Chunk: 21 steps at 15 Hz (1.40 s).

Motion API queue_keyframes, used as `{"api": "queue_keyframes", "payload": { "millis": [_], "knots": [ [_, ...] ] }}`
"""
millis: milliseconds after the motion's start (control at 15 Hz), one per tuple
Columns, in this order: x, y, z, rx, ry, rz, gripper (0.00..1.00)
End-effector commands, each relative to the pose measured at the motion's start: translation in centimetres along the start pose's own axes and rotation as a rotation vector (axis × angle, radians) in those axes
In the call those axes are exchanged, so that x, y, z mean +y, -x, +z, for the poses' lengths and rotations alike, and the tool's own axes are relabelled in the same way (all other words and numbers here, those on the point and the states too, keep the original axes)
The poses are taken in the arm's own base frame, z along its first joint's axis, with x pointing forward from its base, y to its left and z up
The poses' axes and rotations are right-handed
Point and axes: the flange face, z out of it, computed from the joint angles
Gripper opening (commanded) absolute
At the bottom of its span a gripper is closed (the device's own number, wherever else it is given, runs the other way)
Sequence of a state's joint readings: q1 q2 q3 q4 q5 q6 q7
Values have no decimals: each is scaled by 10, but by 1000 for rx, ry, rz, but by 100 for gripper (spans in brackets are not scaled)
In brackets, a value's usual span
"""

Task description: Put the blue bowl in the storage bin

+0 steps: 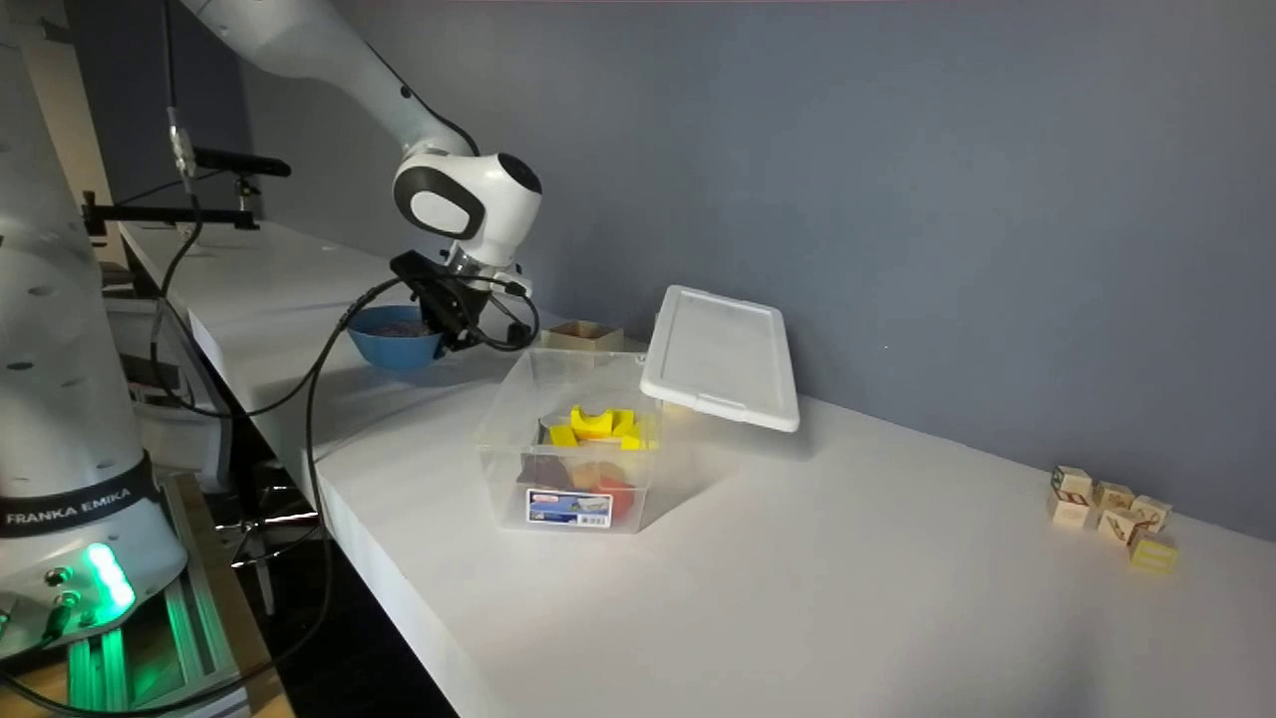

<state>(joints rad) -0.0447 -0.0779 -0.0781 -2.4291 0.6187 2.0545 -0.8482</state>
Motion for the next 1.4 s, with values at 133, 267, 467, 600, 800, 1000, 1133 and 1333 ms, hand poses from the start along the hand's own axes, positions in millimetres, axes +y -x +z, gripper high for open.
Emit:
{"api": "queue_keyframes", "payload": {
  "millis": [133,267,467,600,800,1000,1133,1333],
  "knots": [
    [-14,36,-69,14,33,70,4],
    [-18,49,-93,35,64,99,4],
    [-17,70,-134,101,75,161,4],
    [-9,85,-157,143,55,217,4],
    [15,112,-183,203,12,327,4],
    [41,139,-202,256,-3,459,4],
    [51,137,-182,245,17,429,15],
    [60,147,-186,260,14,471,15]
  ]
}}
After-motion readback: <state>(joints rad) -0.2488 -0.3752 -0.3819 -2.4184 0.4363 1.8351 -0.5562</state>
